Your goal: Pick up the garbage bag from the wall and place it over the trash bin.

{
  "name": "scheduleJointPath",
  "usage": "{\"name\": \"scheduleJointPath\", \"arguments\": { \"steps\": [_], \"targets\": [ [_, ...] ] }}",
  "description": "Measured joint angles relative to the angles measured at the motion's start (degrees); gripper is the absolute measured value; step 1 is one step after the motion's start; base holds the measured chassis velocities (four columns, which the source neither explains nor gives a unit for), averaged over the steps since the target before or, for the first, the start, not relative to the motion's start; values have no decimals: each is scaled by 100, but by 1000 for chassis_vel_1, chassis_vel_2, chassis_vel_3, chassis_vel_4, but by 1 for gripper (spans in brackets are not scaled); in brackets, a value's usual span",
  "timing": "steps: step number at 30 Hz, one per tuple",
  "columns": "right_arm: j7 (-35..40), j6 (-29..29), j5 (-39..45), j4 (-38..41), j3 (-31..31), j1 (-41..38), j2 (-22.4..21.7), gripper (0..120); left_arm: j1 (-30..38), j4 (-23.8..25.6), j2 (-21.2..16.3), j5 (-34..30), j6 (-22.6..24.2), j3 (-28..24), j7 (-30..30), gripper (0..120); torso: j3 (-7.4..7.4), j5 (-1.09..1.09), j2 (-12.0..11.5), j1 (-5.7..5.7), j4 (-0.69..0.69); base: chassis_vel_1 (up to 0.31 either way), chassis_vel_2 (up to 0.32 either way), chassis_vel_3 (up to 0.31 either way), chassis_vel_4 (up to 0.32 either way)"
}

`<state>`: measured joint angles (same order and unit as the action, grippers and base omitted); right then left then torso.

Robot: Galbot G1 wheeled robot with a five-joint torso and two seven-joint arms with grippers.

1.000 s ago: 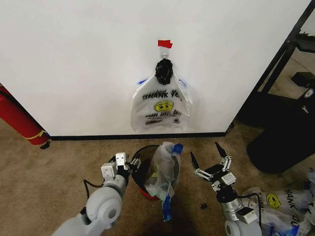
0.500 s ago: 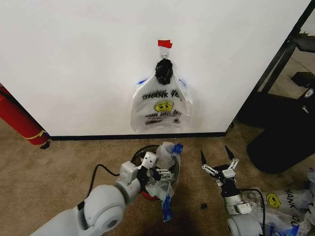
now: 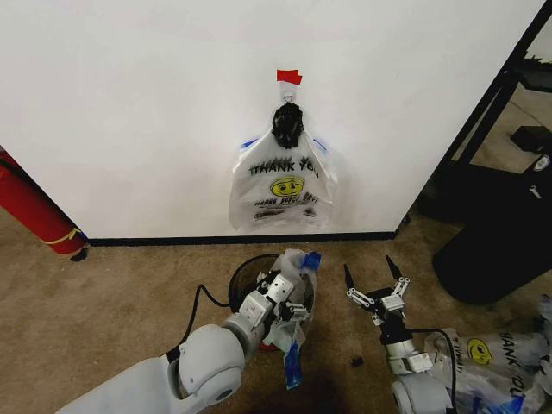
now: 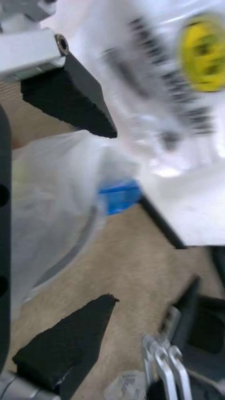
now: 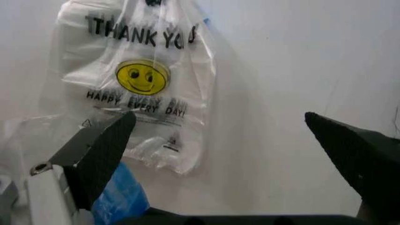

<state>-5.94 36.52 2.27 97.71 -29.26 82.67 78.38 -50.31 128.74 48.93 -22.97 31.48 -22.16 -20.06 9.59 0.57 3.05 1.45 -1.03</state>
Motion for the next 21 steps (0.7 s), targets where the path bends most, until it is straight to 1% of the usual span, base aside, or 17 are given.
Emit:
{"name": "scheduleJointPath", "arguments": {
  "steps": [1, 3, 5, 7, 8, 11, 13, 14, 18, 21],
  "targets": [
    [-2, 0, 3, 0, -1, 7, 19, 100, -35, -5, -21, 452, -119, -48, 174, 100, 0, 0, 0, 0, 0, 0, 0, 0, 0],
    [-5, 0, 5, 5, -5, 22, 49, 100, -70, -86, -35, 1141, -255, -149, 459, 100, 0, 0, 0, 0, 0, 0, 0, 0, 0],
    [-12, 0, 4, 19, -10, 33, 63, 100, -72, -151, -41, 1472, -250, -257, 628, 100, 0, 0, 0, 0, 0, 0, 0, 0, 0],
    [-22, 0, 1, 37, -18, 42, 72, 100, -45, -184, -53, 1664, -155, -405, 722, 100, 0, 1, 0, 0, 0, 0, 0, 0, 0],
    [-22, 0, 1, 37, -18, 42, 72, 100, -45, -184, -53, 1664, -155, -405, 722, 100, 0, 1, 0, 0, 0, 0, 0, 0, 0],
    [-29, -9, -4, 69, -22, 58, 85, 100, 49, -205, -90, 1851, 69, -602, 834, 100, 0, 1, 0, 0, 0, 0, 0, 0, 0],
    [-35, -16, -11, 85, -23, 64, 99, 100, 125, -279, -129, 2112, 176, -694, 903, 100, 0, 1, 0, 0, -1, 0, 0, 0, 0],
    [-35, -16, -11, 85, -23, 64, 99, 100, 125, -279, -129, 2112, 176, -694, 903, 100, 0, 1, 0, 0, -1, 0, 0, 0, 0],
    [-47, -22, -19, 95, -25, 63, 134, 100, 183, -402, -248, 2682, 264, -719, 990, 100, 0, 1, 0, 0, 0, 0, 0, 0, 0],
    [-57, -23, -23, 95, -21, 57, 156, 100, 177, -398, -296, 2768, 344, -694, 981, 99, 0, 1, 0, 0, -1, 0, 0, 0, 0]
  ]
}}
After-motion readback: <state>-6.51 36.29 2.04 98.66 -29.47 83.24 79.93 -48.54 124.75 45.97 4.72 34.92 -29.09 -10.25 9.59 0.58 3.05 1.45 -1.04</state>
